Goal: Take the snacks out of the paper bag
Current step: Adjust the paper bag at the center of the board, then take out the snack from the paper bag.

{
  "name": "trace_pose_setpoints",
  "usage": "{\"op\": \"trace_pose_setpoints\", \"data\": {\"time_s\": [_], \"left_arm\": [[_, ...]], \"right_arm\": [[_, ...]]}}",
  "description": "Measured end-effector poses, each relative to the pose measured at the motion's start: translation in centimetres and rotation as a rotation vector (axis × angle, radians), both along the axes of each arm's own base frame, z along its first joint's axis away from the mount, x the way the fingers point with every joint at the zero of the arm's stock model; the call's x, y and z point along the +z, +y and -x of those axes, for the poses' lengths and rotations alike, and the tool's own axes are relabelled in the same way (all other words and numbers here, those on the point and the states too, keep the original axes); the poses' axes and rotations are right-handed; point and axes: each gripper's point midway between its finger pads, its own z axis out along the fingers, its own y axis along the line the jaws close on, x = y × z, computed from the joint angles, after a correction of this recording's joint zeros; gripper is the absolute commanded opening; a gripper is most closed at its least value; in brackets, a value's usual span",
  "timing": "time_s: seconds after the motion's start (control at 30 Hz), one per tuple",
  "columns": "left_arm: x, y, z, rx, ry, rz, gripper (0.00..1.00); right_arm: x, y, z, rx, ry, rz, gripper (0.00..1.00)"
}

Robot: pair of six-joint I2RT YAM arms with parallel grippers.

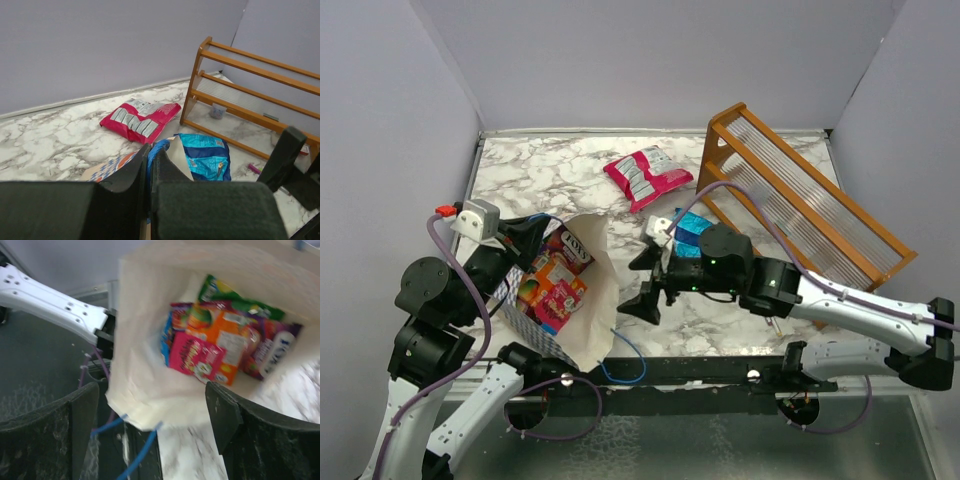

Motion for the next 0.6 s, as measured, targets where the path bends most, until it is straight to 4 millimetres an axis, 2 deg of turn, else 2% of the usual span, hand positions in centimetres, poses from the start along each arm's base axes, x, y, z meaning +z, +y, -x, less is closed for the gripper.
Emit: {"op": "trace_pose_setpoints", "data": {"time_s": [0.07, 0.17, 0.23, 0.27, 0.37, 0.43, 0.6], "left_arm": [[0.0, 0.2, -0.1, 0.010, 0.002, 0.000, 0.00], [0.2, 0.4, 0.0, 0.021, 0.002, 0.001, 0.00], [0.4, 0.5, 0.2, 0.022, -0.002, 0.003, 0.00], [0.7, 0.6, 0.3, 0.022, -0.005, 0.005, 0.00], [1.1, 0.7, 0.5, 0.022, -0.014, 0.010, 0.00], [1.2, 0.7, 0.5, 0.022, -0.016, 0.011, 0.00], [1.2, 0.7, 0.5, 0.022, -0.014, 0.011, 0.00]], "right_arm": [[0.6, 3.1, 1.2, 0.031, -0.026, -0.014, 0.76], [-0.8, 6.7, 1.7, 0.009, -0.043, 0.013, 0.64], [-2.5, 8.5, 1.2, -0.032, -0.049, 0.052, 0.43], [-3.5, 9.3, 0.5, -0.068, -0.052, 0.078, 0.38], [-6.7, 11.1, -1.7, -0.167, -0.058, 0.149, 0.37], [-8.7, 11.4, -2.7, -0.206, -0.062, 0.192, 0.38], [-12.5, 11.8, -3.7, -0.257, -0.061, 0.269, 0.40]]}}
